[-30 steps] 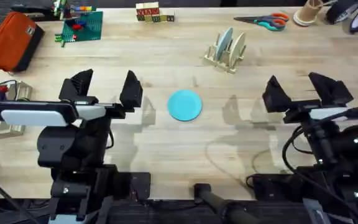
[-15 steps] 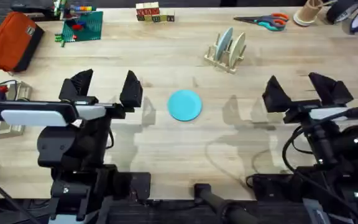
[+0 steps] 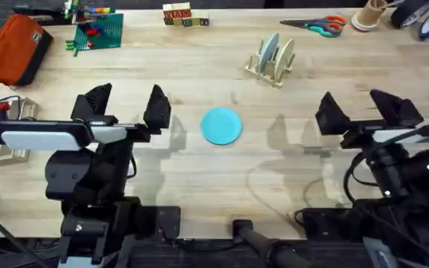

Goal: Pick up the plates from the table one by one and place each into a slot on the dish rack.

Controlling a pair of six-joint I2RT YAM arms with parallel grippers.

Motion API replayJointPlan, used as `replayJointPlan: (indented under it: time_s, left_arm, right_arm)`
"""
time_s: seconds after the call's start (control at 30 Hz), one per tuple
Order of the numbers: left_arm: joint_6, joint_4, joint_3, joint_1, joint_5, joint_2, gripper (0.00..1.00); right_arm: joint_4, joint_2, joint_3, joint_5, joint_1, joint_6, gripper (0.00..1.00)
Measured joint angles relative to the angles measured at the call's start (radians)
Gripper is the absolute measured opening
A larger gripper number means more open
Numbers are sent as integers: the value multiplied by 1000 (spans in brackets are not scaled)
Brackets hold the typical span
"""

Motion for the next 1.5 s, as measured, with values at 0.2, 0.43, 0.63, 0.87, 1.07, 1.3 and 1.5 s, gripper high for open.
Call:
replayJointPlan:
  time_s: [0.2,0.43,0.63,0.87,1.07,1.3,1.5]
  left_arm:
    - [-70,-35,37,0,-19,44,993]
    - [-92,-94,288,0,-26,299,993]
    - [-98,-208,587,0,3,614,993]
    - [-89,-428,944,0,120,929,993]
    - [-89,-676,1219,0,213,1110,993]
    - [-89,-929,1429,0,252,1211,993]
    - [-89,-1008,1474,0,324,1256,993]
  right_arm:
    - [-231,27,124,-1,-2,57,994]
    - [-331,227,406,-7,-2,78,993]
    - [-400,524,659,-57,-2,82,995]
    - [-524,853,987,-157,-2,85,995]
    - [-752,1056,1257,-191,-2,84,995]
    - [-882,1171,1415,-203,-2,77,995]
    - [-888,1178,1420,-204,-2,76,995]
